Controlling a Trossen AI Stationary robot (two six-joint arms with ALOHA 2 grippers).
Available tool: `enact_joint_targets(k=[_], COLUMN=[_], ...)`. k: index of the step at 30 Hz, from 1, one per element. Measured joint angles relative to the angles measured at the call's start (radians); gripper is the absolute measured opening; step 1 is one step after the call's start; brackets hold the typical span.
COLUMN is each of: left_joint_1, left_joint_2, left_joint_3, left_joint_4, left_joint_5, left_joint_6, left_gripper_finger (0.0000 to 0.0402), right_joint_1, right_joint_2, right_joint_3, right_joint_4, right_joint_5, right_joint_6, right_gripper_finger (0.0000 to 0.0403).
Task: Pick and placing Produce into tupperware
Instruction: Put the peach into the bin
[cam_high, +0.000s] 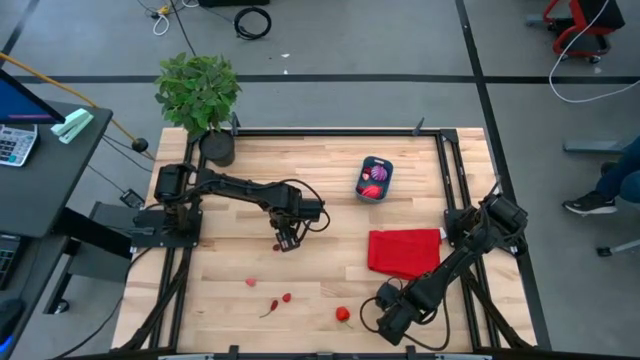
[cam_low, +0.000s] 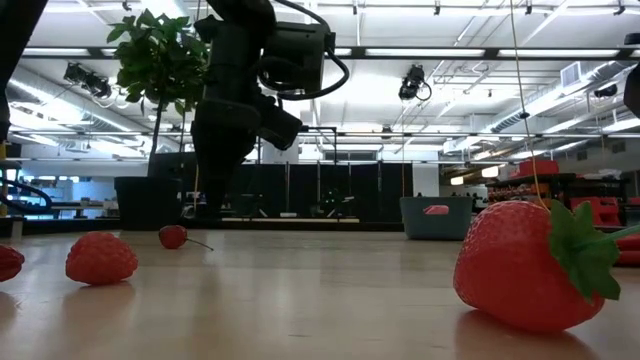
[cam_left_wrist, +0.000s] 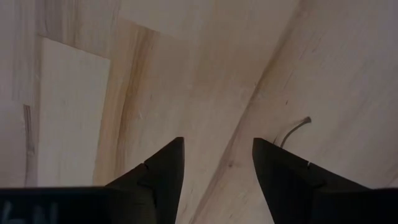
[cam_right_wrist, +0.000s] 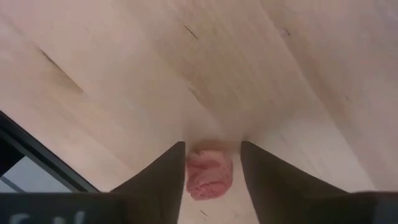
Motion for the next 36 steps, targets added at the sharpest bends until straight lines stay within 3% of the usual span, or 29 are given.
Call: enact_joint_targets(k=[11,13,17,22,29,36], left_joint_1=[0.0,0.0,0.0,0.0,0.0,0.0], left_joint_2=[0.0,0.0,0.0,0.0,0.0,0.0], left_joint_3=[0.0,0.0,0.0,0.0,0.0,0.0], left_joint_4=[0.0,0.0,0.0,0.0,0.0,0.012], left_joint_5=[0.0,0.0,0.0,0.0,0.0,0.0], left_joint_6=[0.0,0.0,0.0,0.0,-0.001,-0.001], left_gripper_finger=[0.0194,0.0193,0.0188,0.019,0.0183,0.0185], right_joint_1=[-0.053,-0.072,-0.092,-0.081,-0.021,0.005], right_joint_2=[-0.053,-0.075,-0.125,-0.144,-0.12,-0.108], right_joint_3=[-0.003,-0.003,-0.003,-0.002,-0.002,-0.002], right_joint_4=[-0.014,-0.02,-0.031,-0.034,-0.029,-0.033], right_joint_5=[0.001,0.025,-0.015,-0.104,-0.121,-0.083], right_joint_6=[0.041,0.041,-0.013,-0.017,0.053,0.061], right_gripper_finger=[0.0016,0.0008,0.0043,0.0116,0.0217,0.0253])
